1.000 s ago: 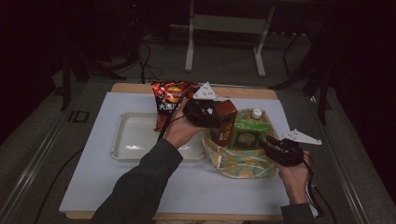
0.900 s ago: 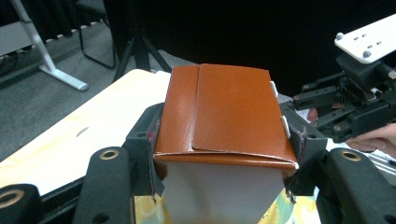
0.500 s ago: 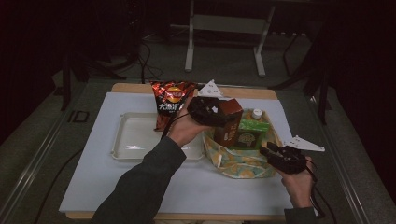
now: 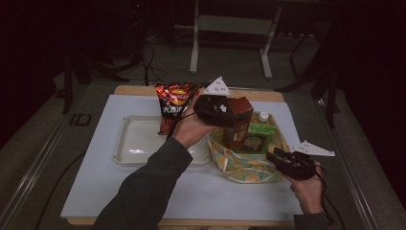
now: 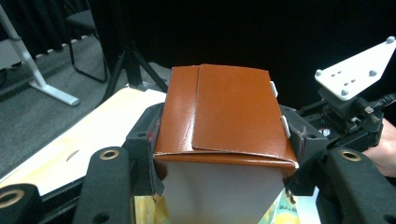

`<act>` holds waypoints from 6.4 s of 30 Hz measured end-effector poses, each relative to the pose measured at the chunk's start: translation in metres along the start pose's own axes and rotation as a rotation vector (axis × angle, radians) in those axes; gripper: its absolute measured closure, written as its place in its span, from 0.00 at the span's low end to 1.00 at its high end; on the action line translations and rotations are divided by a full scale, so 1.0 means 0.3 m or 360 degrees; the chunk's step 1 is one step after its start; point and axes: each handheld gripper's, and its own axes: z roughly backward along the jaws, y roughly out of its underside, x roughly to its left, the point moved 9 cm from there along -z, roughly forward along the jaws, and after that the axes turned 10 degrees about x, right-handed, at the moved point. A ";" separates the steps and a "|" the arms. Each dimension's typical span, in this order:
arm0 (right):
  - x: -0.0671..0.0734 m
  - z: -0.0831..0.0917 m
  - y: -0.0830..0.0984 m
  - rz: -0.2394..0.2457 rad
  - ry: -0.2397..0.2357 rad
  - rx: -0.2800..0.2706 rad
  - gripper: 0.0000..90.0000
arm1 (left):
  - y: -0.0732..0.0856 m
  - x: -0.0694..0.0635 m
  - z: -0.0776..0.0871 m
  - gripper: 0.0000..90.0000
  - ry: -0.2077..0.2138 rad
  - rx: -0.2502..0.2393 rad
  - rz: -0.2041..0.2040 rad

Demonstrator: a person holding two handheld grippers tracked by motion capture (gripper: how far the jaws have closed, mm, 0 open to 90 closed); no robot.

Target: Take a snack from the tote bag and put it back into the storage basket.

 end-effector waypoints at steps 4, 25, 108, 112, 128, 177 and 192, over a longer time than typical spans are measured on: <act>0.014 0.015 -0.006 0.0013 -0.0064 -0.0015 0.63 | -0.021 -0.003 0.018 0.47 -0.0004 -0.0014 -0.0015; 0.159 -0.076 0.028 0.0285 -0.0239 0.0133 0.83 | -0.047 -0.007 0.104 0.47 0.0015 -0.0091 0.0003; 0.047 -0.060 0.062 0.0158 -0.0129 0.0172 1.00 | 0.488 0.272 0.381 0.47 -0.0313 0.0239 0.0074; 0.045 -0.059 0.061 0.0155 -0.0130 0.0169 1.00 | 0.516 0.286 0.399 0.47 -0.0330 0.0252 0.0088; 0.044 -0.058 0.060 0.0155 -0.0136 0.0164 0.95 | 0.575 0.267 0.316 0.47 -0.0262 0.0445 0.0031; 0.040 -0.021 0.040 0.0137 -0.0161 0.0100 0.87 | 0.539 0.147 -0.021 0.33 0.0071 0.0572 0.0043; 0.039 -0.016 0.037 0.0139 -0.0161 0.0086 0.86 | 0.587 0.135 -0.066 0.32 0.0064 0.0664 0.0031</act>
